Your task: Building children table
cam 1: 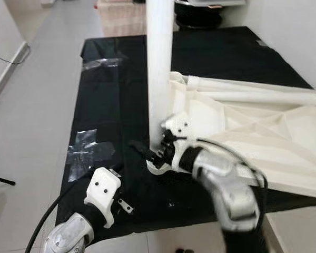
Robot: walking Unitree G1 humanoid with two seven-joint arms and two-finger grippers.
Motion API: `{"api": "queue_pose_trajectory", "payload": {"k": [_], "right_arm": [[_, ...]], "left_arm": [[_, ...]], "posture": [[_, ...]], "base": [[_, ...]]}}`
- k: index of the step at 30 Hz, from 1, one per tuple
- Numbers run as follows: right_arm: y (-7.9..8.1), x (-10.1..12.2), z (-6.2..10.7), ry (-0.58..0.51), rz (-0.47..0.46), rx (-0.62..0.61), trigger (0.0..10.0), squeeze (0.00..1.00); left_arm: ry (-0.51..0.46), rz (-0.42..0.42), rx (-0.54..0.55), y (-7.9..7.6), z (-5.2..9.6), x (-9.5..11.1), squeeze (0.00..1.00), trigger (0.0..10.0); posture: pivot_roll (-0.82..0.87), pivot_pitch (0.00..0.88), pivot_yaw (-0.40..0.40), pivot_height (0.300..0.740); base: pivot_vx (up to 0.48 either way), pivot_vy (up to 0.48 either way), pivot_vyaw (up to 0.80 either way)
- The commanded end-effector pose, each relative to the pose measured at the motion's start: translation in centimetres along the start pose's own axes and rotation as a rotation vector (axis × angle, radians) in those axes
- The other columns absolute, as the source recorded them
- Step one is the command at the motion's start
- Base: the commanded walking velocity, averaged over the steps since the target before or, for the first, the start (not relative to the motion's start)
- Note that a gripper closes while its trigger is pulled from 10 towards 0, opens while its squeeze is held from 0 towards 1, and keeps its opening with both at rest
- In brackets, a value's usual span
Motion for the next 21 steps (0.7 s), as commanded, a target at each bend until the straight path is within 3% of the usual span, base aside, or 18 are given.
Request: {"api": "queue_pose_trajectory", "payload": {"k": [1, 4, 10, 16, 17, 18, 19, 20, 21], "right_arm": [[1.5, -0.4, 0.1, -0.002, -0.017, 0.190, 10.0, 0.00], [1.3, -1.3, 0.8, 0.050, -0.003, 0.342, 10.0, 0.00], [-0.6, -0.2, -0.2, 0.020, -0.030, 0.390, 10.0, 0.00], [-1.3, 0.9, -0.3, 0.001, -0.017, 0.451, 10.0, 0.00], [-1.9, 1.3, -0.2, -0.001, -0.012, 0.471, 4.5, 0.00], [-1.9, 1.3, -0.2, -0.001, -0.012, 0.471, 4.5, 0.00], [-2.1, 1.6, -0.1, -0.003, -0.011, 0.479, 1.7, 0.00], [-2.1, 1.6, -0.1, -0.003, -0.011, 0.479, 1.7, 0.00], [-2.2, 1.8, 0.0, -0.008, -0.011, 0.495, 0.0, 0.00]], "left_arm": [[0.009, 0.008, -0.005, -0.3, 0.3, -0.2, 0.00, 10.0], [0.009, 0.013, -0.012, -0.6, 0.5, -0.1, 0.00, 10.0], [0.022, 0.007, -0.019, -1.1, 1.4, 0.1, 0.00, 10.0], [0.030, 0.008, -0.018, -1.3, 2.0, 0.3, 0.00, 10.0], [0.034, 0.008, -0.020, -1.4, 2.2, 0.3, 0.00, 10.0], [0.034, 0.008, -0.020, -1.4, 2.2, 0.3, 0.00, 10.0], [0.035, 0.009, -0.020, -1.5, 2.3, 0.3, 0.00, 10.0], [0.035, 0.009, -0.020, -1.5, 2.3, 0.3, 0.00, 10.0], [0.036, 0.010, -0.021, -1.5, 2.4, 0.4, 0.00, 10.0]], "posture": [[0.04, 0.202, -0.040, 0.740], [0.04, 0.212, -0.040, 0.740], [0.09, 0.254, -0.047, 0.740], [0.11, 0.285, -0.044, 0.740], [0.11, 0.296, -0.040, 0.740], [0.11, 0.296, -0.040, 0.740], [0.11, 0.297, -0.040, 0.740], [0.11, 0.297, -0.040, 0.740], [0.11, 0.301, -0.039, 0.740]], "base": [[0.000, 0.000, 0.00], [0.000, 0.000, 0.00], [0.000, 0.000, 0.00], [0.000, 0.000, 0.00], [0.000, 0.000, 0.00], [0.000, 0.000, 0.00], [0.000, 0.000, 0.00], [0.000, 0.000, 0.00], [0.000, 0.000, 0.00]]}}
Point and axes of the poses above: a point about 5 cm out from each wrist's last joint towards the gripper, its own z axis pointing back from the gripper into the wrist, its own x axis along the axis of the wrist's last joint, y = z × x, the point moved 6 cm from there along -z, pointing out of the wrist towards the gripper, and after that the axes turned 5 degrees about -z, right-handed, at the moved point
